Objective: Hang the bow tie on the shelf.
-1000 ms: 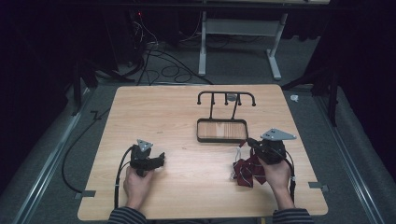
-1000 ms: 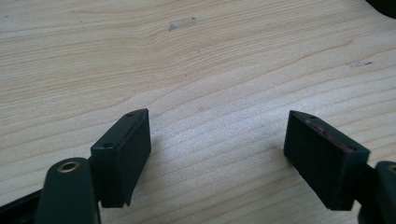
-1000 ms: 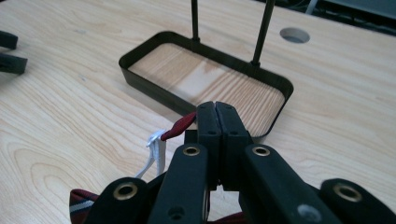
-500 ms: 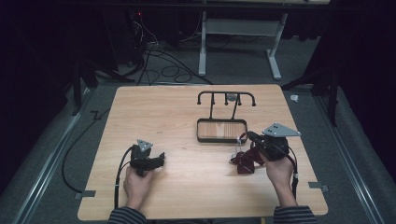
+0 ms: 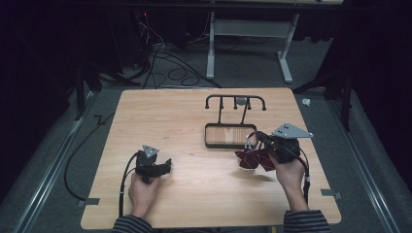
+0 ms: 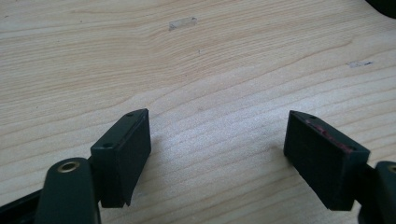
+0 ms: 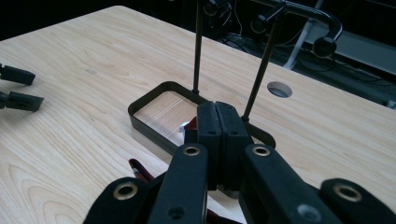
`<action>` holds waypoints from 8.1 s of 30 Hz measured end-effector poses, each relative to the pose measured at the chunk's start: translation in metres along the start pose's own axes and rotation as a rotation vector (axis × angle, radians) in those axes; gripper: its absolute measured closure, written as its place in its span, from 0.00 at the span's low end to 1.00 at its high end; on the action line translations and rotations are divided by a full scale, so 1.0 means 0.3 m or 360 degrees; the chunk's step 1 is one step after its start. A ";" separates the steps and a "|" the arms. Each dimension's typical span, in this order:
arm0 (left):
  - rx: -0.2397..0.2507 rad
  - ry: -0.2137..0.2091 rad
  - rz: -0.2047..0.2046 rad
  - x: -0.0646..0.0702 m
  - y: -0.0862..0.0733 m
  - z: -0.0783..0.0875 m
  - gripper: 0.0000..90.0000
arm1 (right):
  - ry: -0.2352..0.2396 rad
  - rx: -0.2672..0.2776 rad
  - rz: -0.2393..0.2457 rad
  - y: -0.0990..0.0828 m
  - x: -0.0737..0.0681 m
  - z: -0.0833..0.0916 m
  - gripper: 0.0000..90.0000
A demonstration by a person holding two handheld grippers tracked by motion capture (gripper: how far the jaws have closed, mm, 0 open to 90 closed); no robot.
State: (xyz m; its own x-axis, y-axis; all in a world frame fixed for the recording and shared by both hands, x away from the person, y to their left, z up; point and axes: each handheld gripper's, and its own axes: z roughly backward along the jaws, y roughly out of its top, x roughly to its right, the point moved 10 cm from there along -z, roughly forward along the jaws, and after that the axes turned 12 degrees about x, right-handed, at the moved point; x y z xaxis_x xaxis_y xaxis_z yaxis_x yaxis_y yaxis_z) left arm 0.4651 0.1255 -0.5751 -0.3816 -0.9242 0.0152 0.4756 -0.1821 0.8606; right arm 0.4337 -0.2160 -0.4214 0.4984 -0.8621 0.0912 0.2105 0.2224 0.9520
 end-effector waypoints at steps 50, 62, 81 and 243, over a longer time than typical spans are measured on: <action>-0.0003 -0.0006 -0.0004 0.001 0.000 -0.001 0.26 | 0.0111 0.0079 -0.0032 0.155 -0.044 -0.099 1.00; -0.0003 -0.0006 -0.0003 0.000 0.000 -0.001 0.26 | 0.0122 0.0078 -0.0036 0.191 -0.044 -0.149 1.00; -0.0004 -0.0008 -0.0005 0.000 0.001 -0.001 0.26 | 0.0104 0.0071 -0.0063 0.212 -0.025 -0.213 1.00; 0.0001 -0.0017 -0.0014 0.005 0.000 0.000 0.26 | -0.0066 0.0104 -0.0311 0.013 0.124 0.031 0.77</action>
State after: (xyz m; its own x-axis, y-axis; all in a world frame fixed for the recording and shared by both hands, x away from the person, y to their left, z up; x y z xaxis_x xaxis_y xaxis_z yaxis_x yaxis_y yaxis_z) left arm 0.4646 0.1241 -0.5751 -0.3941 -0.9190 0.0131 0.4717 -0.1900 0.8610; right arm 0.4452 -0.2513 -0.4117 0.4182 -0.9042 -0.0865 0.2439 0.0200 0.9696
